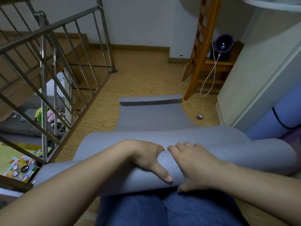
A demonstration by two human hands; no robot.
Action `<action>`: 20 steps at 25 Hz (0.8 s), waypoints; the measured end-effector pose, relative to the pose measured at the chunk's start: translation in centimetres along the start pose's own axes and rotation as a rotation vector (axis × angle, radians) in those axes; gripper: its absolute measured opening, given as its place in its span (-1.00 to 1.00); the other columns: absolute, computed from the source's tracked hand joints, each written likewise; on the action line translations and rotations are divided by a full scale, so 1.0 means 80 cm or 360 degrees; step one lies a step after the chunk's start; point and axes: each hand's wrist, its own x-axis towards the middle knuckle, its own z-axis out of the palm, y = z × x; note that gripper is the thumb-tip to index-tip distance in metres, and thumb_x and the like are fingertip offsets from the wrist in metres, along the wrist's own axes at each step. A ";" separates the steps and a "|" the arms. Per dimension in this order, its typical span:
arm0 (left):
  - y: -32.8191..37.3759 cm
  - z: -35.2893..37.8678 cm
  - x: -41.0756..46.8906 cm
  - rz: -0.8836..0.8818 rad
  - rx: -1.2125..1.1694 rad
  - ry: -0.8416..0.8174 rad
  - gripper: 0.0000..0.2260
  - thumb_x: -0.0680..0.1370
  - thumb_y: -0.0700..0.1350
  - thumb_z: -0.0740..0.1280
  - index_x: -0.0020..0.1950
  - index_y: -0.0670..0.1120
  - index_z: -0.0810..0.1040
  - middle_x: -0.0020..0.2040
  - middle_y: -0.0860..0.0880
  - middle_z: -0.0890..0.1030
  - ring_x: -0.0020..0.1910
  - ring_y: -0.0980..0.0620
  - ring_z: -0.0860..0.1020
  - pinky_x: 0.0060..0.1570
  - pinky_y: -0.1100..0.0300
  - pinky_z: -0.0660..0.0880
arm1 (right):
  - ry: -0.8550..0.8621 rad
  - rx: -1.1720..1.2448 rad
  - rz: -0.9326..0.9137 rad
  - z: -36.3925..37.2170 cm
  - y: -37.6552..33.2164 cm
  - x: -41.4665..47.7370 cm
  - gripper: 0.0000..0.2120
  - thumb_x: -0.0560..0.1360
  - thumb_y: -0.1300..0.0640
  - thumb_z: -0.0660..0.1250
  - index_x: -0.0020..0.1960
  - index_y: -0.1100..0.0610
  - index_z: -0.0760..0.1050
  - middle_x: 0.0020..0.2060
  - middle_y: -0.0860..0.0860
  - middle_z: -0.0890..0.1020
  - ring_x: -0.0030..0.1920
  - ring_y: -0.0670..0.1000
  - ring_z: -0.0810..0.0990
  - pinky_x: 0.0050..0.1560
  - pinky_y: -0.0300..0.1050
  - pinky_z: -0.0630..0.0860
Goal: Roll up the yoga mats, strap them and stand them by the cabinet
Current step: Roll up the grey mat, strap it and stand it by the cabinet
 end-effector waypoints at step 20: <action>-0.002 0.003 -0.015 0.0002 0.0294 0.0428 -0.35 0.27 0.24 0.49 0.26 0.06 0.39 0.13 0.06 0.58 0.04 0.01 0.55 0.05 0.13 0.50 | 0.0008 0.0295 -0.0080 -0.033 0.017 0.022 -0.24 0.15 -0.26 0.54 0.22 0.02 0.37 0.04 -0.01 0.56 0.01 0.05 0.56 -0.05 -0.12 0.50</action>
